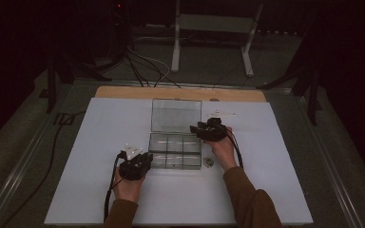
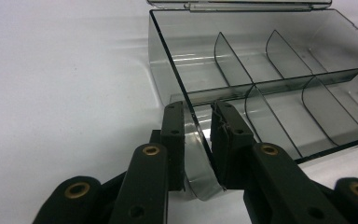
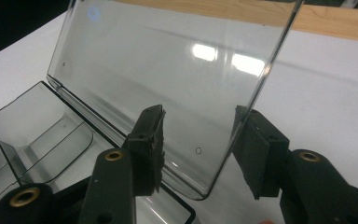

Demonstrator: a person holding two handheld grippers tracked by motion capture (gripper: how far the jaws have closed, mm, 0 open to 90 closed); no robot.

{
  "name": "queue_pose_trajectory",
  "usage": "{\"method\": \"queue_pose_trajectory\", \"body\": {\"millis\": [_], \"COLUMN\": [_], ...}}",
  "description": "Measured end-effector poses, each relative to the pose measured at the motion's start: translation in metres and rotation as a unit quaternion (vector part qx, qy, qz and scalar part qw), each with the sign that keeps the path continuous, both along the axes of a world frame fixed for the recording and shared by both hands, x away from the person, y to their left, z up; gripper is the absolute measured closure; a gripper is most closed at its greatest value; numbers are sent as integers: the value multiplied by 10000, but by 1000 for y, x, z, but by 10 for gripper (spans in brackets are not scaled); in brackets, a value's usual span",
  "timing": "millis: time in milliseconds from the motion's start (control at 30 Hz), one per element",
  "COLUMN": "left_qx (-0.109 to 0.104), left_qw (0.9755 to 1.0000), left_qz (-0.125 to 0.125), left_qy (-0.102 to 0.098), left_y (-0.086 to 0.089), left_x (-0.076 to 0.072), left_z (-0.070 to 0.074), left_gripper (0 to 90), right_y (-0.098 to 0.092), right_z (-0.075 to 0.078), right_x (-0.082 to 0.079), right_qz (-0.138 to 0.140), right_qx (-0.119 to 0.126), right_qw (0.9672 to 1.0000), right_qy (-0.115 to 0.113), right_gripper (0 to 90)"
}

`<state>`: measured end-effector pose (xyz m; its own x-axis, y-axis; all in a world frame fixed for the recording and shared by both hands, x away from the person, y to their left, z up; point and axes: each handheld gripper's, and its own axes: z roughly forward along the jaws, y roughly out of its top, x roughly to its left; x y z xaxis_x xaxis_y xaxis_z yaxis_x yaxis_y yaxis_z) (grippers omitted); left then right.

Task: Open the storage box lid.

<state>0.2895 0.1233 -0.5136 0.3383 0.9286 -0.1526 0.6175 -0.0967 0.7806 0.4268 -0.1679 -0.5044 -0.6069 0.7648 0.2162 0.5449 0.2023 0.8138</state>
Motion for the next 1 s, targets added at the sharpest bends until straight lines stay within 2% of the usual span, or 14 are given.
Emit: {"method": "queue_pose_trajectory", "body": {"millis": [133, 200, 300, 400, 700, 867, 1000], "left_qx": [200, 264, 237, 234, 277, 269, 220], "left_qw": [9998, 9996, 9997, 9997, 9994, 9995, 9996], "left_qz": [25, 24, 11, 67, 139, 61, -13], "left_qy": [-70, -24, -27, 46, 137, 149, 150], "left_y": [-4, -6, -6, -6, -10, -9, -7], "left_x": [3, 5, 6, 5, 0, -1, 0], "left_z": [-2, -4, -5, -4, -3, -3, -3], "left_gripper": [766, 756, 735, 770, 773, 771, 771], "right_y": [-1, -1, -1, -2, -3, -7, -9], "right_z": [-2, -2, -3, -3, -3, -4, -3], "right_x": [1, 1, 2, 2, 1, -1, -3], "right_qz": [-32, -42, -48, -63, -53, -103, -125], "right_qx": [65, 100, 114, 142, 117, 150, 108], "right_qw": [9999, 9999, 9998, 9998, 9996, 9989, 9987], "right_qy": [72, 98, 125, 152, 246, 427, 475], "right_gripper": [523, 522, 518, 518, 494, 487, 483]}}
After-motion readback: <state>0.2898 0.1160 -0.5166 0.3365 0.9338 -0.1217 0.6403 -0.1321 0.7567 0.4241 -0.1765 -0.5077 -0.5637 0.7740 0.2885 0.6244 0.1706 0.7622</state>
